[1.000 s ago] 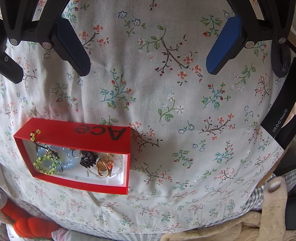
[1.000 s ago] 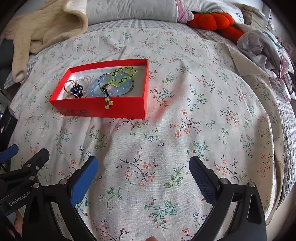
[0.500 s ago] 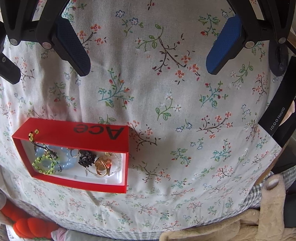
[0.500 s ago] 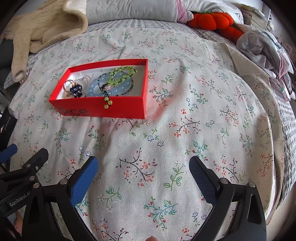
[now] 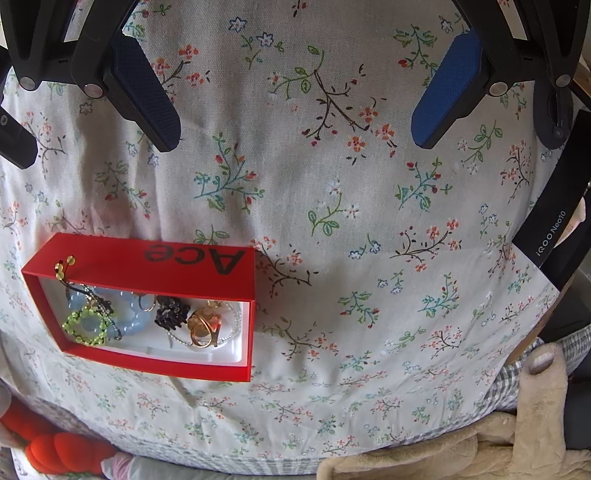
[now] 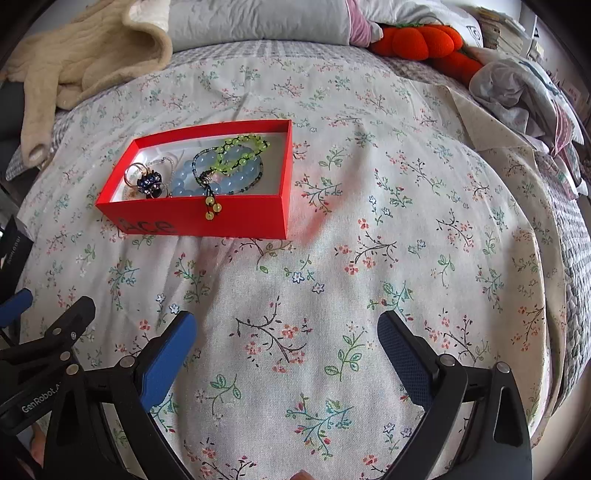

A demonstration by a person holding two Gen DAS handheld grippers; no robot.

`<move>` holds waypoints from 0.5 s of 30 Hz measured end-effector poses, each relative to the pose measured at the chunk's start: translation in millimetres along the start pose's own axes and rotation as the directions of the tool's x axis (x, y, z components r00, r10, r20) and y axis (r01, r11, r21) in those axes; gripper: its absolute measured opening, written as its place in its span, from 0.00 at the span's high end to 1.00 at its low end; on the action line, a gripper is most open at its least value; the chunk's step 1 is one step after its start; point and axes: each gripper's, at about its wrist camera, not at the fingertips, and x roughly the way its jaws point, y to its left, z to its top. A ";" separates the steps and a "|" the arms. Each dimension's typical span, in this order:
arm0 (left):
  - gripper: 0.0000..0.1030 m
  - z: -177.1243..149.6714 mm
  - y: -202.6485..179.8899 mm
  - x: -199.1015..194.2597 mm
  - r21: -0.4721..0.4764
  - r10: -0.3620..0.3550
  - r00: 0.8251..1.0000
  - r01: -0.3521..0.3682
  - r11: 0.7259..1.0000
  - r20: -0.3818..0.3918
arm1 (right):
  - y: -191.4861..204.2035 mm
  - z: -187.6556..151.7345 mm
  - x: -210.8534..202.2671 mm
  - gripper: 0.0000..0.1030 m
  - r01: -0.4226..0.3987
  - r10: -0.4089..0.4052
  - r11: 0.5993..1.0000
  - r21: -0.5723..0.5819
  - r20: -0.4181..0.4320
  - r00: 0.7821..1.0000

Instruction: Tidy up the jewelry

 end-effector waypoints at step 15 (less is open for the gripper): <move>0.00 0.7 1.0 2.5 -0.004 -0.011 1.000 0.011 1.000 -0.013 | -0.4 -0.6 0.2 0.03 0.002 -0.002 1.000 0.002 0.001 1.000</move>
